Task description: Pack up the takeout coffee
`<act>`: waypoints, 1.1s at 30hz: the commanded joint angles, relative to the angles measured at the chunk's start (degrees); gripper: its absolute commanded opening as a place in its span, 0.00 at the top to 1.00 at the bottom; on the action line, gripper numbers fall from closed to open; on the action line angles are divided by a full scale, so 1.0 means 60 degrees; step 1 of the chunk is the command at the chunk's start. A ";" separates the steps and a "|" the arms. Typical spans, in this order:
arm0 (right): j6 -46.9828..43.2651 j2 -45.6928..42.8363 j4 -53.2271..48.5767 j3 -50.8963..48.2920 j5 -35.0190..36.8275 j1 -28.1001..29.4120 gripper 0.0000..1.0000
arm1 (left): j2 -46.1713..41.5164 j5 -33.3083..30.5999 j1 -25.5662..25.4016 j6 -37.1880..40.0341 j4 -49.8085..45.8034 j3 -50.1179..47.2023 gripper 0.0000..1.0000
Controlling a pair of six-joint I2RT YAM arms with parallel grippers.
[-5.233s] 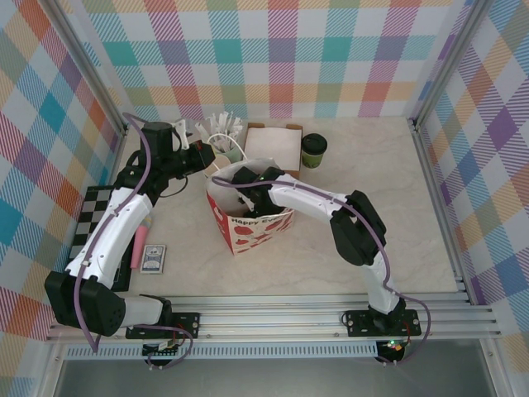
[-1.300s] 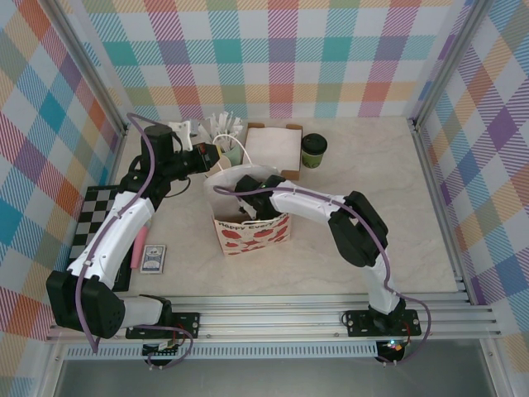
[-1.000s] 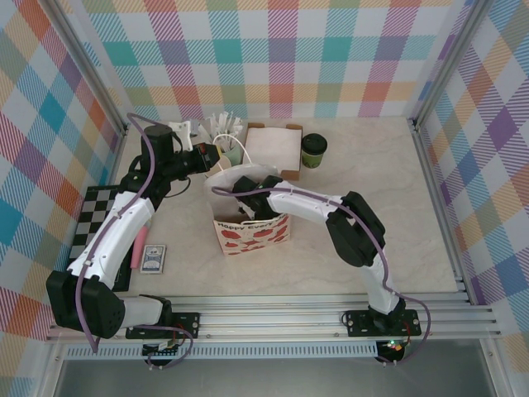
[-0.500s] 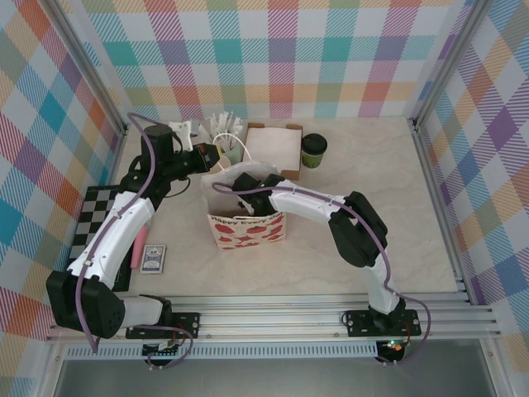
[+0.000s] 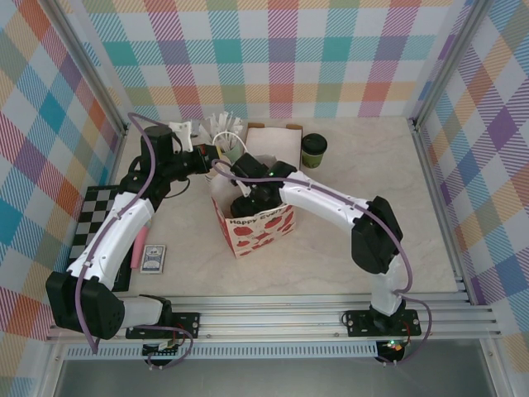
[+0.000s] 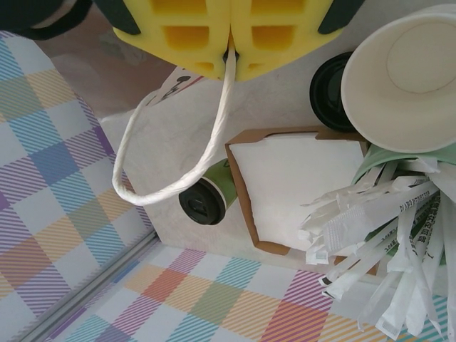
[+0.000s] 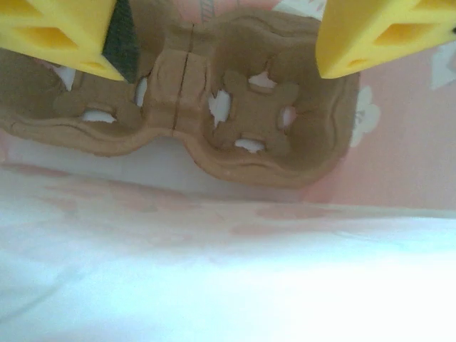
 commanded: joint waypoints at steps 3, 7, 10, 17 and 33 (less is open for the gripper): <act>0.0086 -0.0911 0.0407 0.0321 -0.0024 0.0012 0.22 | -0.0093 0.0013 -0.0053 0.0178 0.0015 -0.0059 1.00; 0.0139 -0.1488 0.1046 0.0021 0.0089 0.0000 0.01 | -0.0066 0.0054 -0.0061 0.0129 0.0082 -0.0100 1.00; 0.0154 -0.1813 0.1407 -0.0063 0.0232 0.0008 0.00 | -0.0050 0.0075 -0.0061 0.0118 0.0083 -0.0102 1.00; -0.0389 -0.3394 0.4295 -0.1675 0.0121 0.0000 0.00 | 0.0132 0.0243 -0.0061 0.0144 0.0142 0.0015 1.00; -0.3074 -0.2602 0.1470 0.0533 -0.0217 -0.1826 0.00 | 0.0077 0.0072 -0.0114 0.0820 -0.1909 0.1282 0.50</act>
